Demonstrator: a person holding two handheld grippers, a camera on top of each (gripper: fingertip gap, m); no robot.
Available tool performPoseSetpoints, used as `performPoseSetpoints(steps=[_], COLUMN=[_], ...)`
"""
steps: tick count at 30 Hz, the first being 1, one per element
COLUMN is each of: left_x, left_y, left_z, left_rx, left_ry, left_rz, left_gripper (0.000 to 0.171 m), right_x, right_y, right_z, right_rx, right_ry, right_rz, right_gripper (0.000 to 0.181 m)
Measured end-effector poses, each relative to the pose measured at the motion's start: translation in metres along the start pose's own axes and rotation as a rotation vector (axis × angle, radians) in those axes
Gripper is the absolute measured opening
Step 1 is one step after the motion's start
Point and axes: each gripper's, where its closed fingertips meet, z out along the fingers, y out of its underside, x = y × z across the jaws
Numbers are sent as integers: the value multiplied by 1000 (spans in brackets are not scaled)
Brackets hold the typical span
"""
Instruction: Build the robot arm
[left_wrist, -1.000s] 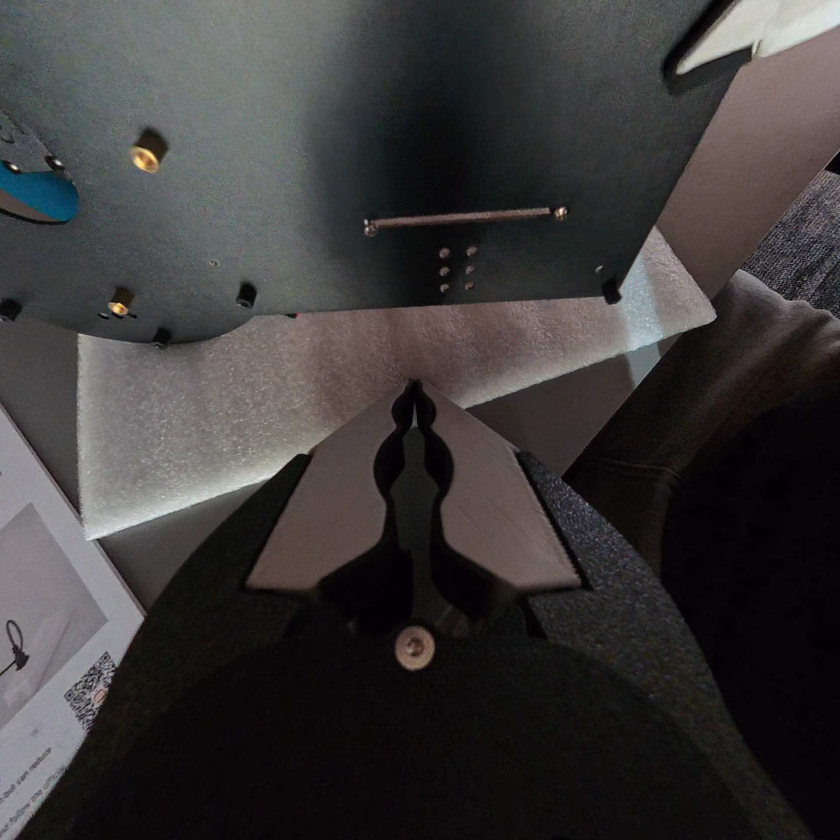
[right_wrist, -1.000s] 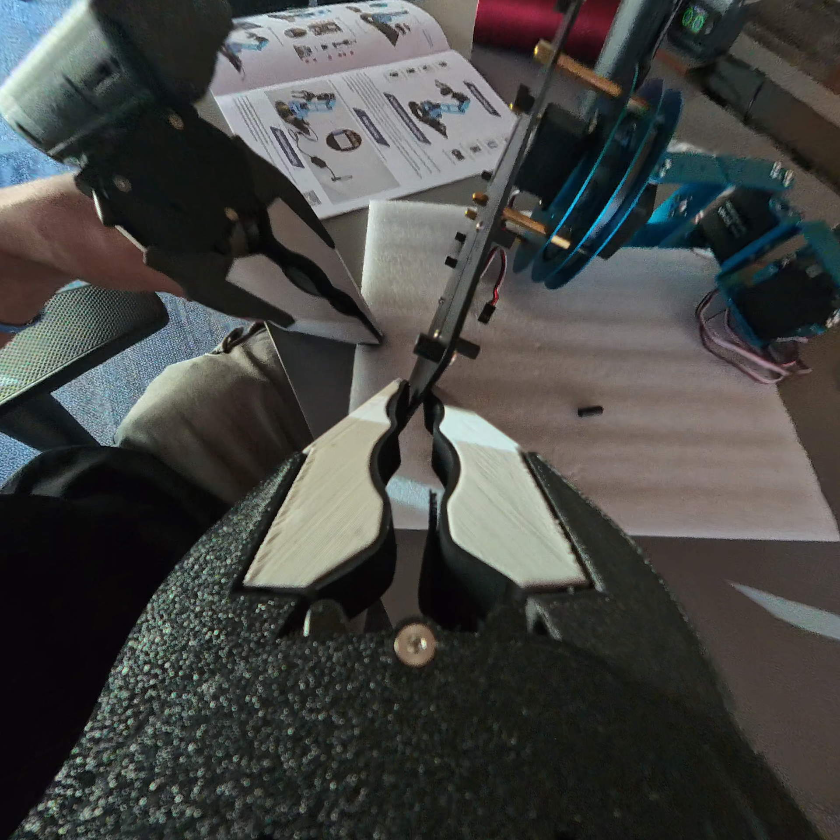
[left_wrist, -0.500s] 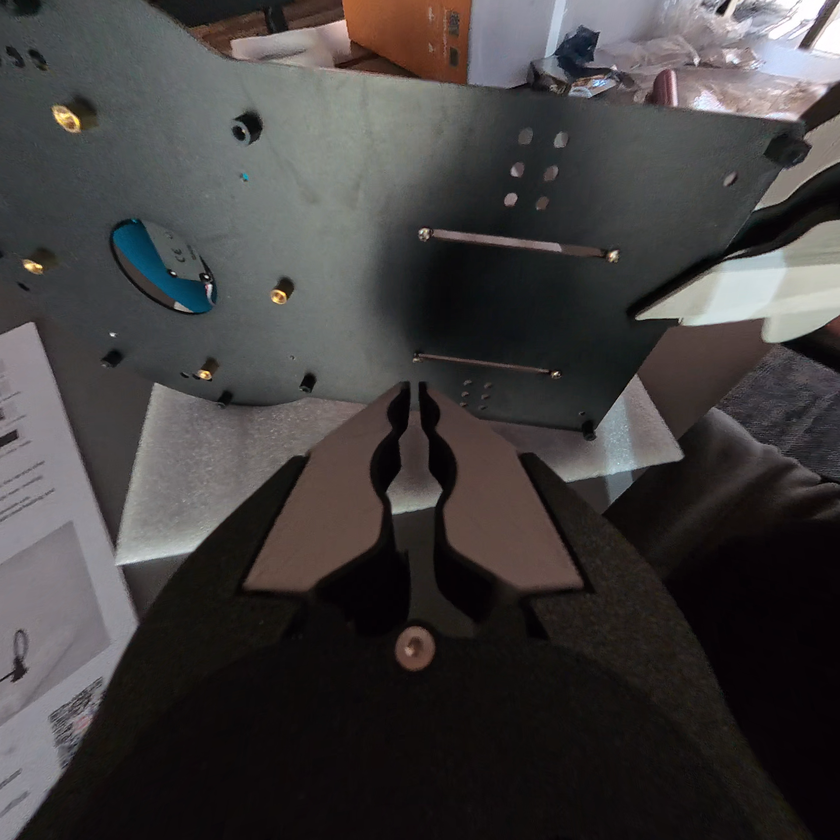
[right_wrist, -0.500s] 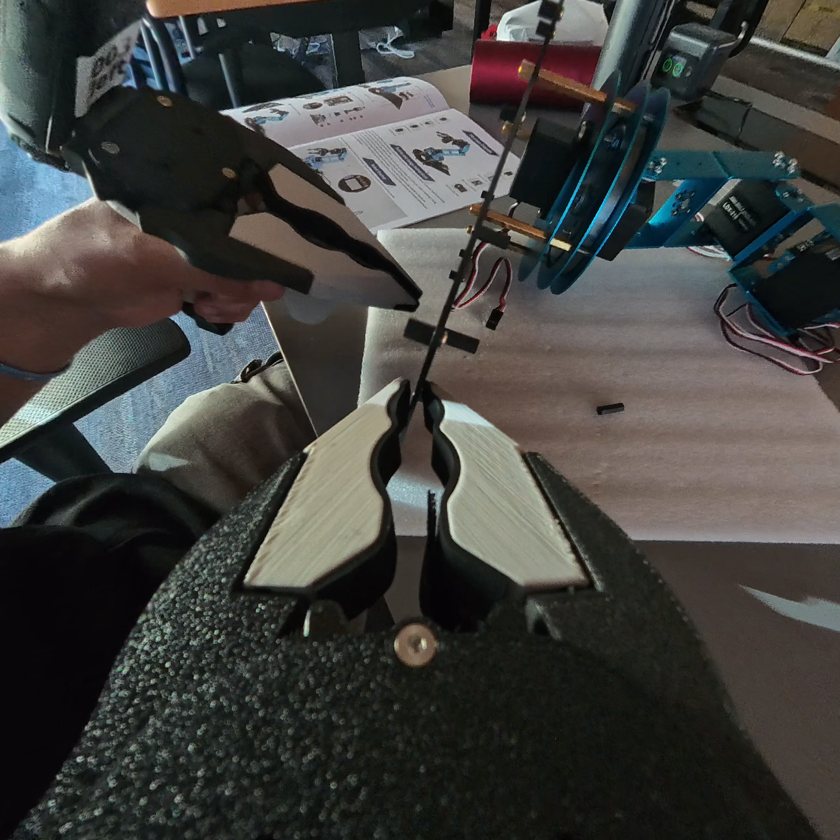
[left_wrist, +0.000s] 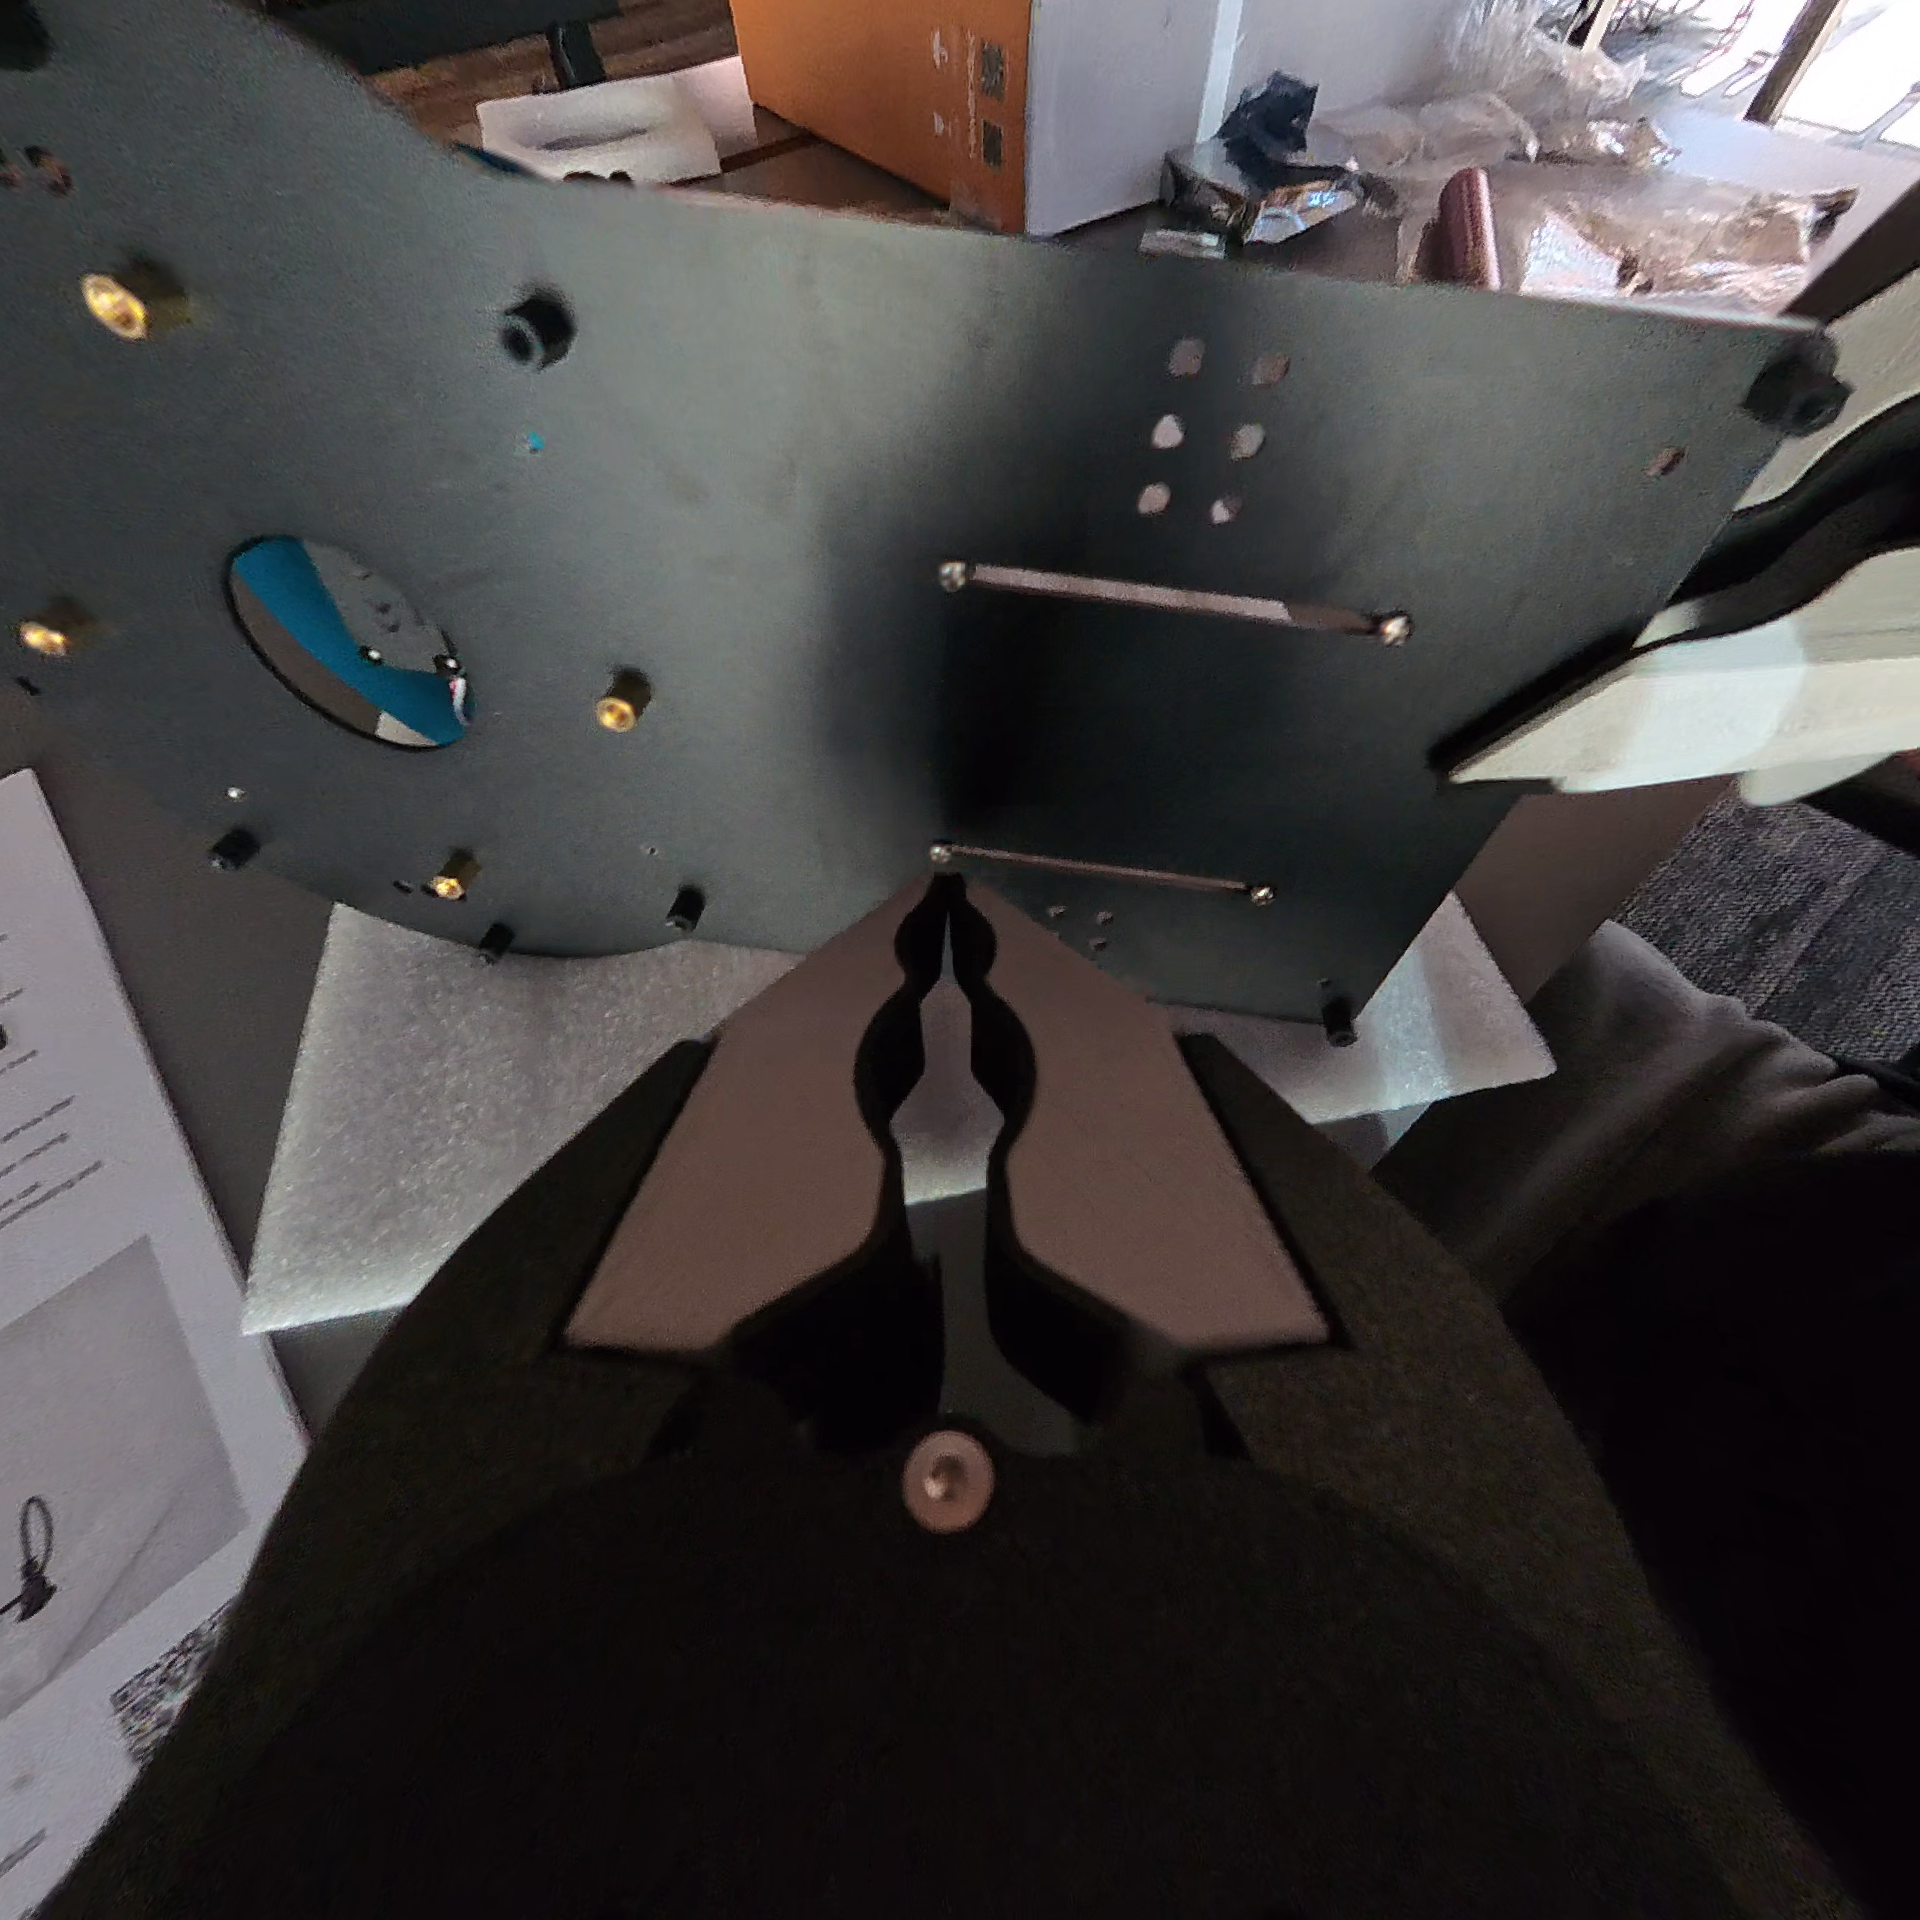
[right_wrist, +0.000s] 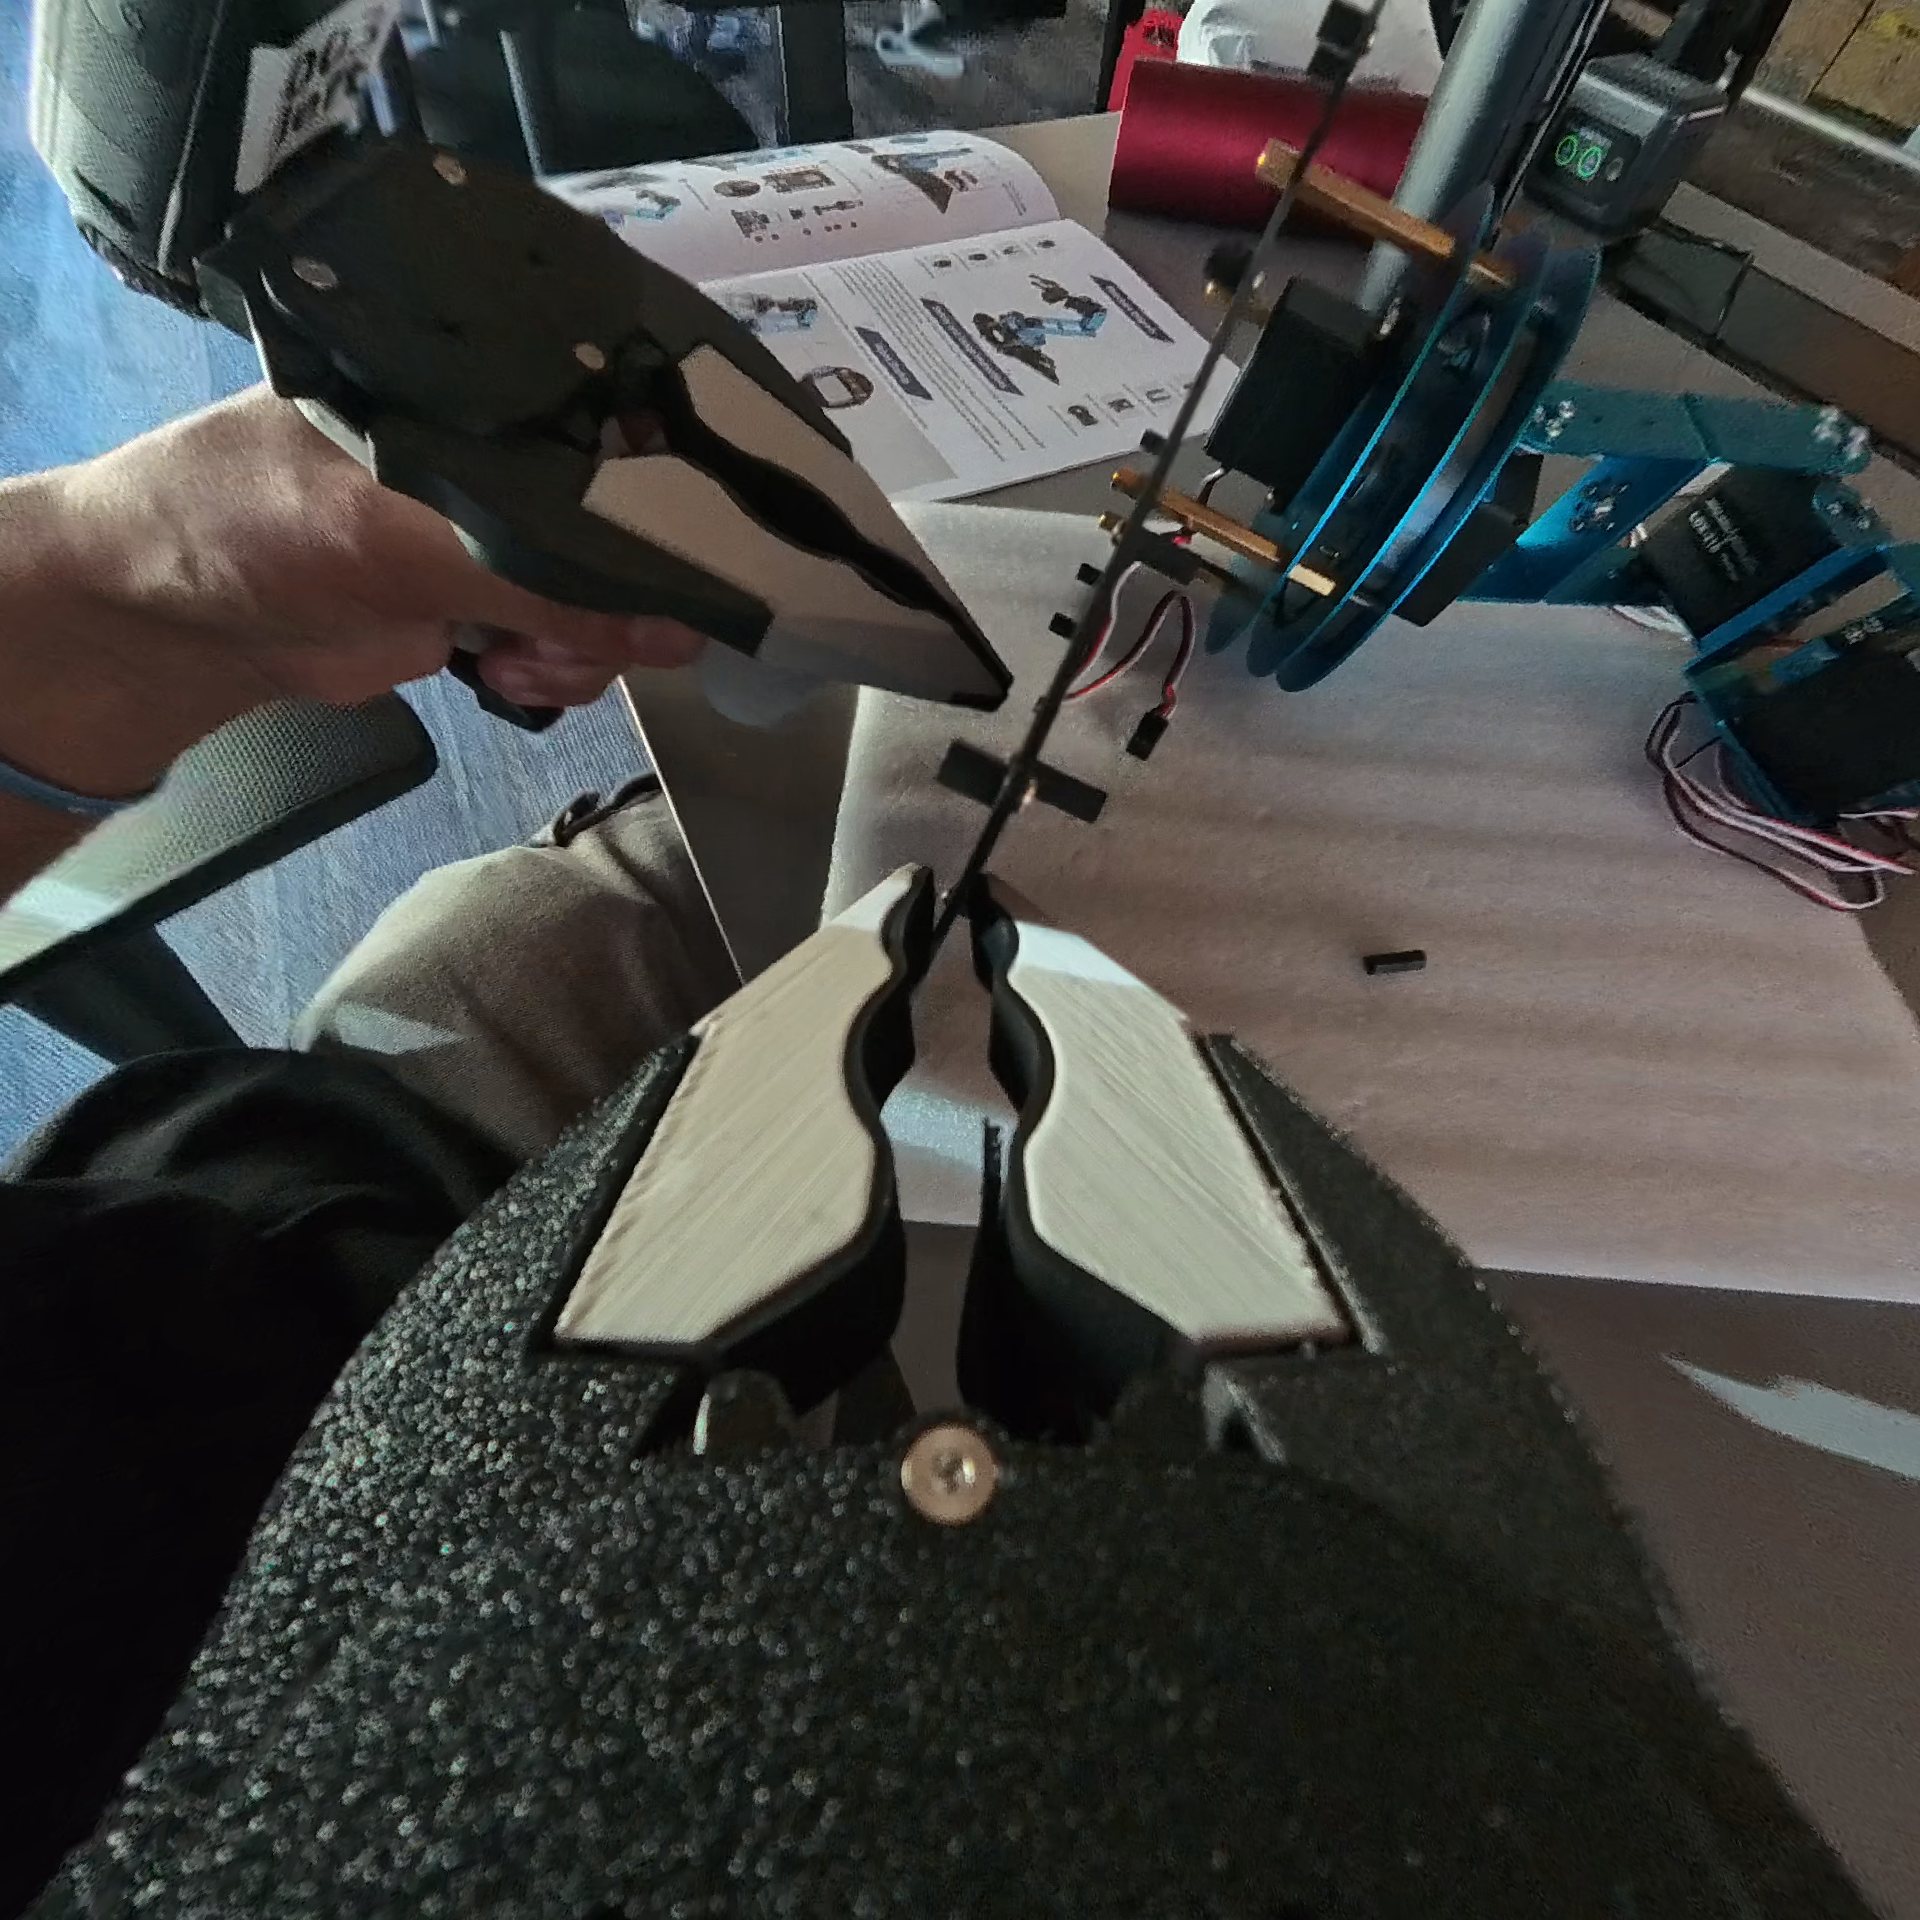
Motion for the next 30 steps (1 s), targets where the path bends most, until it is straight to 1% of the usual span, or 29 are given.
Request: performPoseSetpoints(steps=[2,7,9,10,11,12,13,15,16,18,19,20,21,24,26,29,30], left_x=[-4,0,-1,-2,-2,-2,-2,-2,-2,-2,-2,-2,-2,-2,-2,-2,-2], left_y=[1,-3,-2,-2,-2,-2,-2,-2,-2,-2,-2,-2,-2,-2,-2,-2,-2], left_z=[1,8,8,8,8,8,8,8,8,8,9,9,9,9,9,9,9], left_rx=[-2,7,-2,-3,-4,-6,-8,-13,-15,-21,-25,-30,-34,-37,-32,-18,-14], left_ry=[-10,18,14,11,10,10,11,6,1,-14,-21,-26,-30,-44,-45,-41,-38], left_rz=[-7,-18,-15,-14,-12,-10,-9,-2,7,25,28,26,22,10,-11,-32,-36], left_gripper=[0,0,0,0,0,0,0,0,0,0,0,0,0,0,0,0,0], right_x=[0,-1,-2,-3,-1,3,15,57,78,108,112,111,109,113,124,130,133], right_y=[0,1,2,2,1,-2,-6,-13,-11,10,24,36,42,40,40,49,50], right_z=[0,0,-2,-5,-10,-18,-26,-34,-30,-6,7,16,22,29,35,51,57], right_rx=[30,58,68,74,82,90,97,90,60,-68,-145,-207,-241,-262,-270,-207,-195], right_ry=[-11,-65,-125,-179,-237,-302,-344,-336,-323,-310,-342,-392,-436,-520,-553,-624,-620], right_rz=[38,67,76,84,98,108,107,90,57,-61,-132,-188,-247,-459,-679,-936,-970], right_gripper=[5,7,9,15,29,38,40,39,39,39,38,33,32,31,30,23,19])
